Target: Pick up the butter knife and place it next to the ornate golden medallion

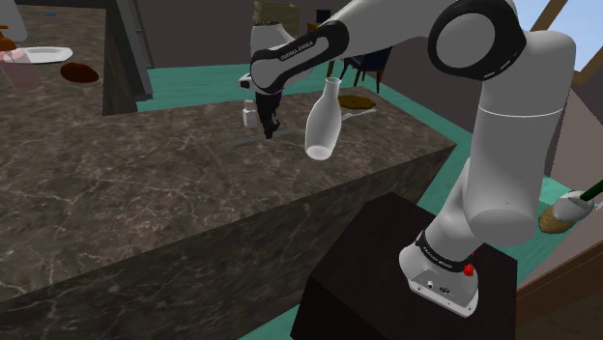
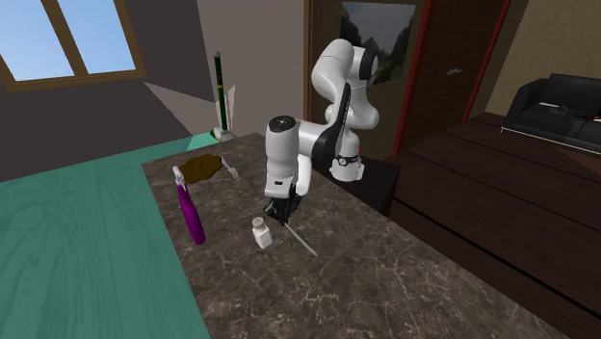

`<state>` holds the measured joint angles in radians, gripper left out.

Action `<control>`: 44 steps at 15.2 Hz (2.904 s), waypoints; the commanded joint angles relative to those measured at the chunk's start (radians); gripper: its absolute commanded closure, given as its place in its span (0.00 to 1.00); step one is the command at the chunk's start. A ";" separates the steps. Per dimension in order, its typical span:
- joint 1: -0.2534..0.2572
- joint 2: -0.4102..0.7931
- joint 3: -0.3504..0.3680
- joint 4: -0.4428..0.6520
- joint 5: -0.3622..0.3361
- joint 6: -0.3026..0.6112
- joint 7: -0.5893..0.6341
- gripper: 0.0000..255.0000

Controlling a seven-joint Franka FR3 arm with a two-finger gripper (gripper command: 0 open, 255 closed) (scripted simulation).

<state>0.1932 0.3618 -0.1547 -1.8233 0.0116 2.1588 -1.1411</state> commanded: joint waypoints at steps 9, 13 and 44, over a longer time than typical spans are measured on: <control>0.005 -0.025 0.000 0.074 -0.006 -0.102 0.007 1.00; 0.006 -0.044 -0.002 0.103 -0.008 -0.149 0.007 1.00; -0.155 -0.424 -0.153 -0.211 -0.088 -0.194 -0.281 1.00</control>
<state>0.0473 -0.0455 -0.2988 -2.0116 -0.0699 1.9572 -1.4059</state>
